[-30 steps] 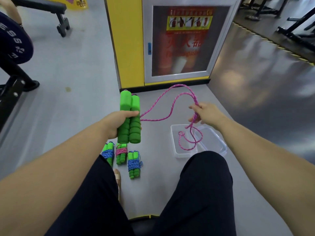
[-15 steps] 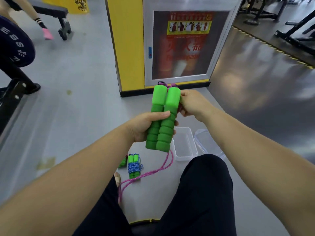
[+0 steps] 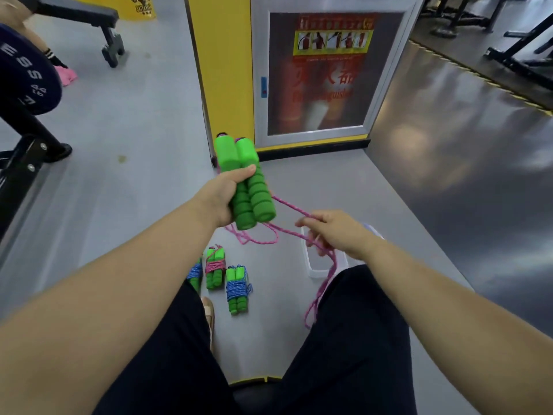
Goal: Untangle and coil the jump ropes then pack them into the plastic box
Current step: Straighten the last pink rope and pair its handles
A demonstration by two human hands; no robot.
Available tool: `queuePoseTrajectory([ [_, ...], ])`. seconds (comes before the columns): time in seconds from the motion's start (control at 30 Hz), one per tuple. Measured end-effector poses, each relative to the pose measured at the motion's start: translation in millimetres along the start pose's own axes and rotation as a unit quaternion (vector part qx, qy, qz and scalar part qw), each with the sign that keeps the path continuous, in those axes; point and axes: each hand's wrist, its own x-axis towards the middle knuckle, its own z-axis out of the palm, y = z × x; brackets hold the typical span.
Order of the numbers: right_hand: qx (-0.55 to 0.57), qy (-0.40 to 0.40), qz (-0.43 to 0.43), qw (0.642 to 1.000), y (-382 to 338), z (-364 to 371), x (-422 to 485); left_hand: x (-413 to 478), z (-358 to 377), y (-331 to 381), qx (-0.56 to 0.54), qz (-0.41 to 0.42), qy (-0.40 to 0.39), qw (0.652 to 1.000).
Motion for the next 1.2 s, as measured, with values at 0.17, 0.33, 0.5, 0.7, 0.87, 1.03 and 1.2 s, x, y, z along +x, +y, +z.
queuePoseTrajectory([
  [0.17,-0.303,0.033,0.036,0.952,30.9,-58.8,9.1,10.0,-45.2,1.1,0.013,-0.005,0.141,0.99],
  [0.33,-0.032,0.133,0.091,0.986,37.2,-103.1,1.6,19.2,-77.4,-11.4,0.03,-0.004,0.213,0.977],
  [0.5,0.473,0.021,0.055,0.879,19.9,-100.9,-10.7,26.5,-76.2,-32.6,0.063,-0.02,0.233,0.97],
  [0.7,0.626,-0.005,-0.055,0.778,-0.6,-77.3,2.6,29.1,-54.6,-63.6,0.137,-0.114,0.182,0.967],
  [0.87,0.314,-0.046,0.042,0.947,-30.4,-64.0,5.1,13.2,-33.2,-50.6,0.135,-0.135,0.076,0.979],
  [1.03,0.21,-0.113,0.032,0.971,-53.8,-49.6,4.0,-15.5,9.0,-17.5,-0.012,-0.029,-0.123,0.992],
  [1.2,0.18,-0.12,0.018,0.976,-63.6,-45.3,-0.5,-27.3,28.2,-6.3,0.063,-0.021,-0.179,0.982],
])
